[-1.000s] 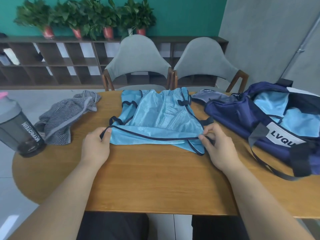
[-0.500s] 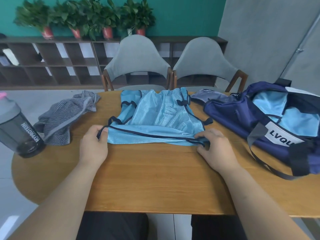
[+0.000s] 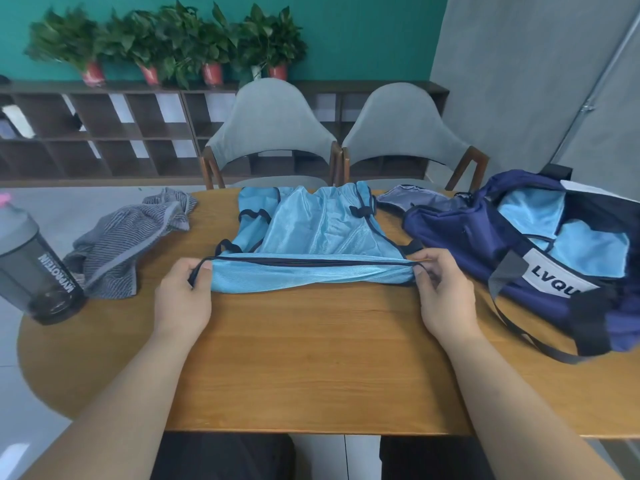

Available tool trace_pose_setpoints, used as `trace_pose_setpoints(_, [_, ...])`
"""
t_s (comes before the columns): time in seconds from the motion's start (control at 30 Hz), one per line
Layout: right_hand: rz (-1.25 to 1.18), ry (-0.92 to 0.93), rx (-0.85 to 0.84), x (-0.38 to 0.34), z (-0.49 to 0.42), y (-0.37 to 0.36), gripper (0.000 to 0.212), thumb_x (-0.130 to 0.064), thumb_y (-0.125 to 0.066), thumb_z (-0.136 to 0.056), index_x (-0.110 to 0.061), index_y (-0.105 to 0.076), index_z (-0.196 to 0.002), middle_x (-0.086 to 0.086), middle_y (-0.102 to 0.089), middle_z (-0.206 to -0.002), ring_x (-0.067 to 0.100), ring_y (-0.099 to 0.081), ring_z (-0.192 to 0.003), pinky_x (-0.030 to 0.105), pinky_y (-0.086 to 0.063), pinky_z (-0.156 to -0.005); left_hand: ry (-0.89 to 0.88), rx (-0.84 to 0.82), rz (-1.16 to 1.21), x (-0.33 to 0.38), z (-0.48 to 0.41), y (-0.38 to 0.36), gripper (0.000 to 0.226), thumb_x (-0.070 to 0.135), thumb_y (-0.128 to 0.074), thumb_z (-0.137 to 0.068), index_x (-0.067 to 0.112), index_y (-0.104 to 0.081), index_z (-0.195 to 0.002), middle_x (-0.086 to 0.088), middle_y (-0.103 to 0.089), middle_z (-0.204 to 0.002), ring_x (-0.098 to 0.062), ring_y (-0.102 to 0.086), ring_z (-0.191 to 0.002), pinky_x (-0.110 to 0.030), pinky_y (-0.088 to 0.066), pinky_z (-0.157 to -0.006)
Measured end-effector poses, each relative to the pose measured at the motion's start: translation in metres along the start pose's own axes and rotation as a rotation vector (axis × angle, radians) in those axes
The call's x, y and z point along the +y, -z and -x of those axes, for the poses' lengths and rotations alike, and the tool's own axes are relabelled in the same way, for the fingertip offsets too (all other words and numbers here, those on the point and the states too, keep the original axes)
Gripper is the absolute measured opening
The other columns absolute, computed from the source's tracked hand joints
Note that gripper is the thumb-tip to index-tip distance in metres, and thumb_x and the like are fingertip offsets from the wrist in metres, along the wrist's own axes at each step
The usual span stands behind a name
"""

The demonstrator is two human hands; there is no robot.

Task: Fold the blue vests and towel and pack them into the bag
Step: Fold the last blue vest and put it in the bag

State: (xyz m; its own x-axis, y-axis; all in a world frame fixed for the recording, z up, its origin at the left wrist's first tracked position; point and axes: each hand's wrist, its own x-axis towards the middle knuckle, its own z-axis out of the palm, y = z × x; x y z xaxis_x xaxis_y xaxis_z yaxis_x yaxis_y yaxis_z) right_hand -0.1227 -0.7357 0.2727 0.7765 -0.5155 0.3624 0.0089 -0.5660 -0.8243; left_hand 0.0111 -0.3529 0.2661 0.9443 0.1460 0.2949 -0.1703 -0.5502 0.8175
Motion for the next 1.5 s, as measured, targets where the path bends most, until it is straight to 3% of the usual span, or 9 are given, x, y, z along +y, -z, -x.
trace_pose_setpoints(0.23, [0.035,-0.013,-0.055,-0.003,-0.001,0.001,0.031,-0.028,-0.076,-0.095,-0.042,-0.063,-0.119,-0.018,-0.072,-0.1,-0.006,-0.064,-0.097,0.002,-0.041,-0.078,0.003,-0.013,0.114,-0.004,0.001,0.002,0.012,0.032,-0.061,-0.105,0.028,-0.072,-0.108,0.011,-0.075,-0.1,-0.01,-0.069,-0.098,-0.039,-0.056,-0.092])
trace_pose_setpoints(0.4, [0.214,-0.011,-0.053,0.0,-0.003,-0.001,0.026,-0.029,-0.081,-0.09,-0.034,-0.072,-0.114,-0.018,-0.068,-0.093,-0.007,-0.06,-0.085,0.001,-0.038,-0.071,0.004,-0.039,0.214,-0.001,0.002,0.001,0.016,0.024,-0.066,-0.103,0.034,-0.074,-0.112,0.021,-0.076,-0.11,0.006,-0.065,-0.111,-0.027,-0.05,-0.101])
trace_pose_setpoints(0.63, [0.272,-0.05,-0.02,0.002,-0.005,-0.003,0.015,-0.028,-0.068,-0.1,-0.031,-0.074,-0.114,-0.014,-0.072,-0.093,0.004,-0.065,-0.088,0.007,-0.038,-0.073,0.007,-0.011,0.2,0.007,0.004,0.006,0.004,0.031,-0.069,-0.101,0.028,-0.07,-0.103,0.011,-0.076,-0.1,-0.006,-0.071,-0.098,-0.04,-0.057,-0.096])
trace_pose_setpoints(0.83, [0.228,0.004,0.053,-0.01,-0.016,0.009,0.027,-0.02,-0.06,-0.105,-0.025,-0.07,-0.129,-0.006,-0.075,-0.114,0.013,-0.068,-0.102,0.026,-0.051,-0.089,-0.018,-0.085,0.179,0.029,-0.004,0.022,0.018,0.037,-0.074,-0.097,0.023,-0.069,-0.086,0.003,-0.074,-0.084,-0.023,-0.069,-0.083,-0.045,-0.056,-0.081])
trace_pose_setpoints(0.97, [0.242,0.068,0.07,-0.035,-0.047,0.027,0.023,-0.018,-0.055,-0.107,-0.025,-0.071,-0.122,-0.004,-0.074,-0.102,0.015,-0.064,-0.089,0.025,-0.046,-0.076,-0.092,-0.171,0.262,0.063,-0.026,0.04,0.004,0.023,-0.072,-0.1,0.019,-0.072,-0.102,0.006,-0.078,-0.091,-0.013,-0.074,-0.091,-0.028,-0.057,-0.084])
trace_pose_setpoints(1.07, [0.267,0.102,0.032,-0.055,-0.078,0.04,0.021,-0.018,-0.056,-0.106,-0.026,-0.072,-0.116,0.0,-0.074,-0.11,0.015,-0.059,-0.092,0.027,-0.04,-0.08,-0.211,-0.233,0.166,0.087,-0.045,0.057,0.017,0.015,-0.068,-0.102,0.023,-0.075,-0.116,0.014,-0.078,-0.097,0.001,-0.071,-0.096,-0.012,-0.053,-0.084])
trace_pose_setpoints(1.23, [0.332,0.173,0.011,-0.091,-0.116,0.066,0.027,-0.014,-0.055,-0.105,-0.028,-0.076,-0.115,0.001,-0.073,-0.114,0.019,-0.06,-0.099,0.03,-0.045,-0.093,-0.262,-0.286,0.008,0.121,-0.078,0.08,0.007,0.029,-0.069,-0.102,0.03,-0.074,-0.105,0.013,-0.076,-0.099,-0.002,-0.07,-0.088,-0.034,-0.059,-0.083])
trace_pose_setpoints(1.37, [0.307,0.239,0.035,-0.113,-0.141,0.077,0.031,-0.009,-0.053,-0.104,-0.026,-0.074,-0.118,-0.004,-0.072,-0.121,0.019,-0.064,-0.112,0.029,-0.042,-0.102,-0.31,-0.237,-0.03,0.147,-0.096,0.096,0.011,0.038,-0.068,-0.101,0.033,-0.072,-0.093,0.006,-0.075,-0.092,-0.025,-0.072,-0.078,-0.051,-0.063,-0.07])
trace_pose_setpoints(1.5, [0.231,0.129,-0.01,-0.134,-0.153,0.077,0.028,-0.009,-0.046,-0.103,-0.028,-0.065,-0.108,-0.002,-0.067,-0.112,0.021,-0.058,-0.099,0.031,-0.042,-0.087,-0.385,-0.166,-0.141,0.166,-0.106,0.098,0.01,0.029,-0.063,-0.104,0.032,-0.066,-0.095,0.003,-0.069,-0.088,-0.017,-0.064,-0.082,-0.03,-0.051,-0.072])
